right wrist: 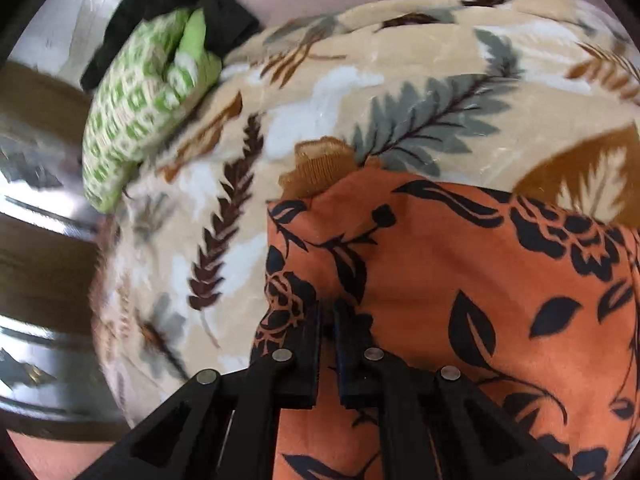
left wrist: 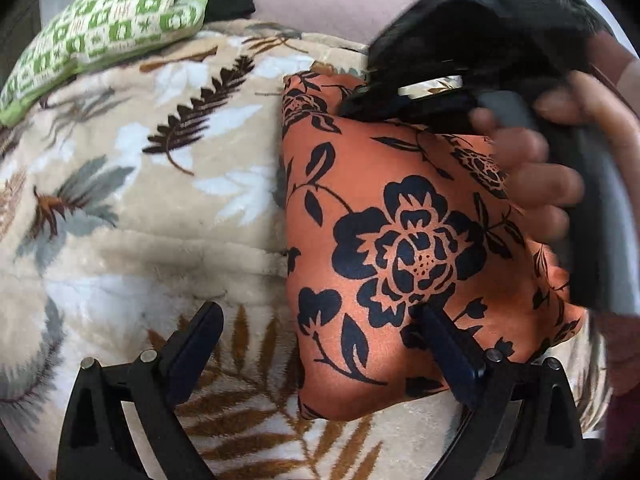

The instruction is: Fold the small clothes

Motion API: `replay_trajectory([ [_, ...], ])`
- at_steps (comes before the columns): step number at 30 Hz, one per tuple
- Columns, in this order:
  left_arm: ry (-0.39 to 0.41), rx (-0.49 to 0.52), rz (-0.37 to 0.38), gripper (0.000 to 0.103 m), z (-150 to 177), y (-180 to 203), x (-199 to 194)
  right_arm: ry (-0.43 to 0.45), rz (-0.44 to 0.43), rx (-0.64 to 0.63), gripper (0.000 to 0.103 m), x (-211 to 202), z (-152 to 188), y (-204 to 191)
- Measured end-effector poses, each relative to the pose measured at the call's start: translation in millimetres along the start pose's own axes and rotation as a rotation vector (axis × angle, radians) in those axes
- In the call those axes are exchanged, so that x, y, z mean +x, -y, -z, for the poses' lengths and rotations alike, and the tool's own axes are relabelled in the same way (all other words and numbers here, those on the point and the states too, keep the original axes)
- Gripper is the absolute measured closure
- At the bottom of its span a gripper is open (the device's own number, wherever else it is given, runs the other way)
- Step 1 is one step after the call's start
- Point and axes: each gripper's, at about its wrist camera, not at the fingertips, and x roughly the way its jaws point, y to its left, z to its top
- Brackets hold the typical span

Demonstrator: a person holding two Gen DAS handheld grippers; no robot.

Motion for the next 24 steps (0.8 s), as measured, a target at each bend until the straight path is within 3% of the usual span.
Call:
replay_trajectory([
  [4,0.024,0.029,-0.044,0.005,-2.2,6.6,-7.1,0.089,-0.013,-0.036,0.095,-51.3,26.0,3.0],
  [9,0.034,0.034,-0.066,0.005,0.5,10.5,-12.2,0.191,-0.004,-0.066,0.095,-115.9,89.3,18.9],
  [14,0.034,0.035,-0.077,0.005,4.1,13.2,-9.8,0.198,0.154,-0.04,0.094,-117.4,148.2,52.3],
  [18,0.053,0.053,-0.092,0.005,4.4,16.0,-7.2,0.274,0.051,0.046,0.095,-108.7,169.5,79.3],
  [24,0.13,0.056,-0.084,0.005,-2.3,13.7,-29.0,0.319,0.036,0.047,0.095,-133.1,172.5,78.0],
])
